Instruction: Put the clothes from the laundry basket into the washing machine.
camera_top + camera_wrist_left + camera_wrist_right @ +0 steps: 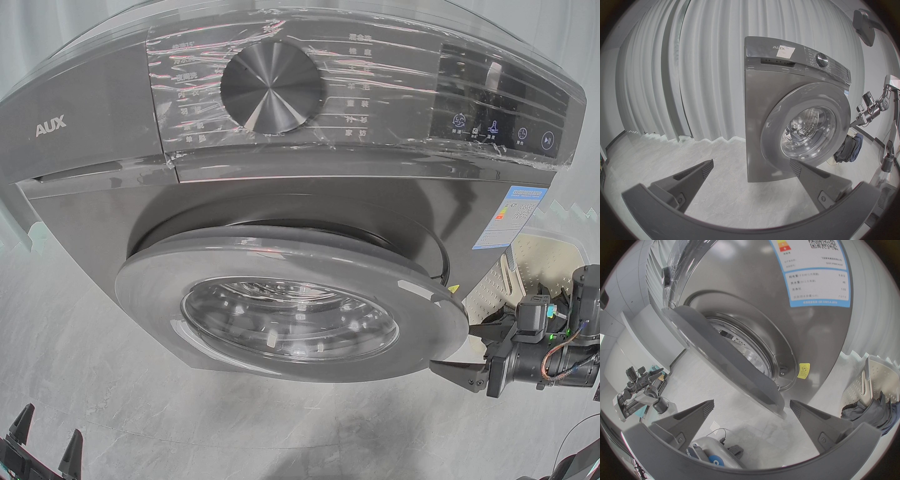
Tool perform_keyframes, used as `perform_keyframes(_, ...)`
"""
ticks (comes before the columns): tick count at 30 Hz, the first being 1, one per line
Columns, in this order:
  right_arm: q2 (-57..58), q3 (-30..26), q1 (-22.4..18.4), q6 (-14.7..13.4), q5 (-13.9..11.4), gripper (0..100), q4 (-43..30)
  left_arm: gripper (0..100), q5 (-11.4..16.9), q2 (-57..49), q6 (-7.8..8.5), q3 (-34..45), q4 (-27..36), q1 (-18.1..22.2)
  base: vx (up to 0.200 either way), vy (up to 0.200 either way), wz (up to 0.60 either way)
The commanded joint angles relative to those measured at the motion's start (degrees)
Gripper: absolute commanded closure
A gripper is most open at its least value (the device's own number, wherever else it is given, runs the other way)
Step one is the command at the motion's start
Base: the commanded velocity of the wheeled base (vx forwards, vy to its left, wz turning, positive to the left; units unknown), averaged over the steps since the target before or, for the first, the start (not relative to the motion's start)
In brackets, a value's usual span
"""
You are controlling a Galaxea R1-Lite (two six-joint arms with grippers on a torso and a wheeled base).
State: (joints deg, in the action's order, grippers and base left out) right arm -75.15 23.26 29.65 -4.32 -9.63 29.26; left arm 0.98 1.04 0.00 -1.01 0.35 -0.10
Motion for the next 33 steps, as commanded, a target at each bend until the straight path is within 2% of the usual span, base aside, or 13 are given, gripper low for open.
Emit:
perform_keyframes(1, -0.69, 2.58, -0.29, 0.01, 0.14, 0, 0.27, 0, -0.01, -0.95, -0.09, 0.92, 0.0, 0.01, -0.2, 0.0, 0.0)
perform_keyframes(7, -4.83, 4.87, 0.32, -0.08, 0.14, 0, 0.45, 0, -0.01, -0.95, -0.09, 0.92, 0.0, 0.01, -0.167, 0.0, 0.0)
perform_keyframes(12, -4.03, 2.4, 1.99, 0.01, -0.04, 0, 0.45, 0, -0.01, -0.95, -0.09, 0.92, 0.0, 0.01, 0.0, 0.0, 0.0)
perform_keyframes(18, 0.18, -0.06, 1.47, 0.62, -0.13, 0, 0.36, 0, -0.01, -0.95, 0.0, 0.92, 0.0, 0.01, 0.0, 0.0, 0.0)
perform_keyframes(23, -1.84, 2.58, 0.41, 0.62, -0.04, 0, 0.45, 0, -0.01, -0.95, 0.0, 0.92, 0.0, 0.01, 0.0, 0.0, 0.0)
perform_keyframes(25, -3.51, 3.63, 0.5, 0.62, -0.04, 0, 0.54, 0, -0.01, -0.95, -0.09, 0.92, 0.0, 0.01, -0.2, 0.0, 0.0)
perform_keyframes(30, -5.88, 4.25, 2.08, 0.71, -0.3, 0, 0.54, 0, 0.08, -0.95, -0.09, 0.92, 0.0, 0.01, -0.2, 0.0, 0.0)
perform_keyframes(33, -6.06, 3.28, 4.1, 0.27, -0.56, 0, 0.54, 0, -0.01, -0.95, -0.09, 0.92, 0.0, 0.01, 0.0, 0.0, 0.0)
